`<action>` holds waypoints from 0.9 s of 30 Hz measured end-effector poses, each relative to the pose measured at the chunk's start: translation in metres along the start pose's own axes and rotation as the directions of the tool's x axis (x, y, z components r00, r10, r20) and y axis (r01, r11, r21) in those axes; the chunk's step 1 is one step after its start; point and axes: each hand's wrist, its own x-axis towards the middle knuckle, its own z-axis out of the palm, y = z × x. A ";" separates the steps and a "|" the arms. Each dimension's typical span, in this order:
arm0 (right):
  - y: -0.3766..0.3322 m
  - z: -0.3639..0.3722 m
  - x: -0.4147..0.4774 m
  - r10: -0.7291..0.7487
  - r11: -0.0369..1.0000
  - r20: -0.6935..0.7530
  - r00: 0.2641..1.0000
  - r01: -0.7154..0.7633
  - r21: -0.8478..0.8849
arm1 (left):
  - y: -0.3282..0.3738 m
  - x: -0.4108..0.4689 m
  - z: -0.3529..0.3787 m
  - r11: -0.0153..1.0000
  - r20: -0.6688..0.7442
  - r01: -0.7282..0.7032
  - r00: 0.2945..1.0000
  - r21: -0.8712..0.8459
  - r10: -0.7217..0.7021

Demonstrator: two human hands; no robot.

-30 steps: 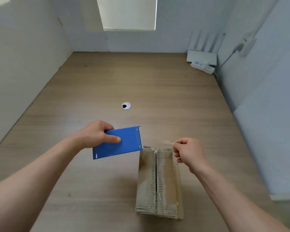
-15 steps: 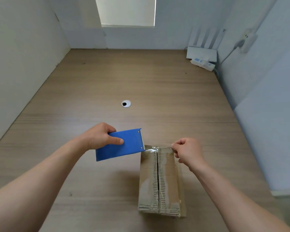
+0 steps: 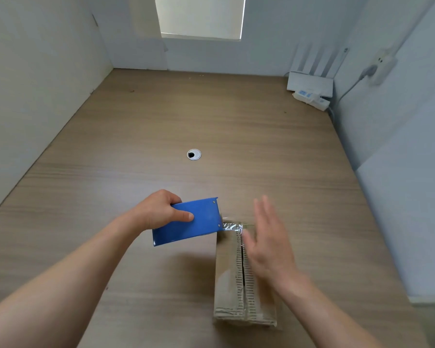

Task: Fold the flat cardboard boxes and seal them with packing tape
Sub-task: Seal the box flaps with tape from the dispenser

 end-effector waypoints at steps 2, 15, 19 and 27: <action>0.002 0.012 -0.010 0.021 0.992 0.215 0.976 0.006 -0.124 | 0.001 0.000 0.001 1.000 0.006 -0.006 1.000 0.002 0.006; 0.012 0.024 -0.023 0.013 0.965 0.279 0.960 0.061 -0.257 | -0.041 -0.024 -0.026 0.999 0.029 -0.035 0.999 0.023 0.035; 0.013 0.026 -0.021 0.000 0.961 0.276 0.961 0.076 -0.266 | -0.035 -0.016 -0.019 0.987 -0.015 -0.013 1.000 0.161 0.016; 0.015 0.030 -0.021 -0.012 0.969 0.244 0.970 0.072 -0.238 | 0.003 -0.016 0.001 0.847 -0.145 0.043 0.989 0.529 0.040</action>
